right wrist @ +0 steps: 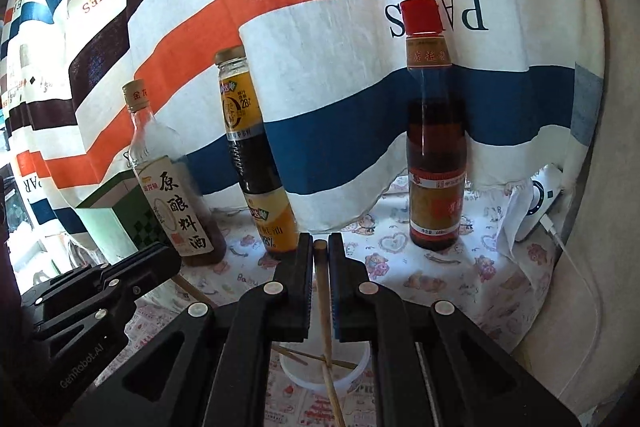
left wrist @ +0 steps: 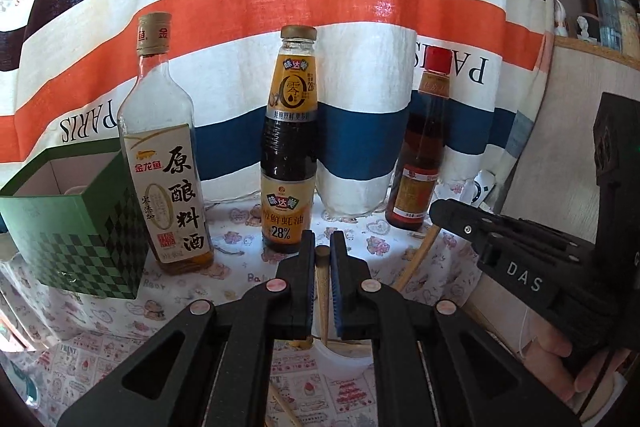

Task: Organize utensils
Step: 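Lower both chopsticks into the plastic cup and open both tools, then move both open tools back down toward the chopsticks on the table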

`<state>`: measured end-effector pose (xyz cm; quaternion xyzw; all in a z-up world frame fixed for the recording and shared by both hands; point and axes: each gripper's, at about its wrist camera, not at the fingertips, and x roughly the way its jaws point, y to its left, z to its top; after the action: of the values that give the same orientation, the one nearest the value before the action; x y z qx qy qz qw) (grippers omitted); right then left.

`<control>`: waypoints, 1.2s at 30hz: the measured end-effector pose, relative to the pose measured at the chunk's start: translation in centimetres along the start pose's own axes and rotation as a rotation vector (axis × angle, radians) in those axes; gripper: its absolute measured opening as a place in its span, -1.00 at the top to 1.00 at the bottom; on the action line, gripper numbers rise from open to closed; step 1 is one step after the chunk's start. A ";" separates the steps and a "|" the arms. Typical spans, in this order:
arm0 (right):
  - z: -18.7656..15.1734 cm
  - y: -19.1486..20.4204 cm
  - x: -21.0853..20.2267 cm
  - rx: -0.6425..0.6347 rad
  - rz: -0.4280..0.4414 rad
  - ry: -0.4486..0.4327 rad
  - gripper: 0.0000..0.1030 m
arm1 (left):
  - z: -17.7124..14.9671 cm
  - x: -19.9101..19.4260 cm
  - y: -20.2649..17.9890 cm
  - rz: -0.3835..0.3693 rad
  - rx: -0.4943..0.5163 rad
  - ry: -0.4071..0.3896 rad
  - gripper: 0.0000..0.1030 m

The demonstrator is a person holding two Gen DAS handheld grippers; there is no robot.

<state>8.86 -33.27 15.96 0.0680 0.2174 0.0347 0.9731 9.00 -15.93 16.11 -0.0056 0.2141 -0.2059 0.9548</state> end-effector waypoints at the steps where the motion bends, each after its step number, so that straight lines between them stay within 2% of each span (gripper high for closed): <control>1: 0.0 0.0 -0.1 -0.003 -0.002 0.006 0.84 | -0.1 -0.1 0.1 -0.004 -0.006 0.002 0.87; 2: -0.1 -0.1 -0.2 -0.002 -0.001 0.015 0.83 | -0.2 -0.2 0.3 -0.013 -0.013 0.004 0.87; 4: -0.1 -0.3 -0.5 0.012 0.013 0.036 0.67 | -0.3 -0.8 0.5 -0.027 -0.022 -0.009 0.86; 5: -0.1 -0.2 -0.9 0.014 0.014 0.036 0.45 | -0.4 -1.2 0.6 -0.025 -0.020 -0.021 0.80; 6: -0.1 -0.1 -1.5 0.013 0.004 0.026 0.30 | -0.3 -1.9 0.7 -0.019 -0.013 -0.035 0.58; 7: -0.1 0.1 -2.2 0.007 -0.008 0.009 0.26 | -0.2 -2.6 0.8 -0.009 -0.011 -0.054 0.30; 9: 0.0 0.7 -4.1 -0.009 -0.008 -0.027 0.10 | -0.1 -4.4 1.4 0.025 -0.013 -0.095 0.07; 11: -0.4 1.5 -6.5 -0.018 -0.001 -0.074 -0.07 | -0.2 -6.3 1.9 0.047 -0.004 -0.133 -0.05; 12: -0.8 1.9 -7.7 -0.023 0.002 -0.096 -0.16 | -0.4 -7.5 2.2 0.063 0.002 -0.154 -0.18; 15: -2.5 3.1 -10.8 -0.035 0.005 -0.134 -0.22 | -1.5 -10.6 3.5 0.100 -0.003 -0.196 -0.43; 18: -4.9 3.8 -12.7 -0.041 0.027 -0.120 -0.24 | -4.1 -12.7 5.5 0.146 -0.028 -0.215 -0.74; 20: -7.0 3.9 -13.3 -0.035 0.035 -0.117 -0.24 | -6.5 -12.9 6.5 0.222 0.003 -0.214 -0.74; 23: -10.0 4.3 -13.1 -0.048 -0.010 -0.115 -0.25 | -9.6 -12.9 7.4 0.282 0.060 -0.214 -0.75; 26: -12.4 4.7 -11.4 -0.076 -0.069 -0.090 -0.25 | -12.2 -12.0 8.3 0.322 0.011 -0.159 -0.82; 29: -14.0 4.2 -9.4 -0.042 -0.068 -0.037 -0.25 | -14.3 -10.4 8.6 0.308 0.000 -0.098 -0.83; 32: -15.3 3.3 -7.5 0.006 -0.062 0.008 -0.25 | -16.1 -8.6 8.9 0.326 -0.010 -0.049 -0.84; 36: -16.5 2.4 -5.7 0.026 -0.082 0.046 -0.25 | -17.7 -6.5 9.9 0.288 -0.067 0.050 -0.84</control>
<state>-3.42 -29.50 3.93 0.0707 0.2425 -0.0064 0.9675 0.16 -2.94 1.68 -0.0018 0.2434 -0.0596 0.9681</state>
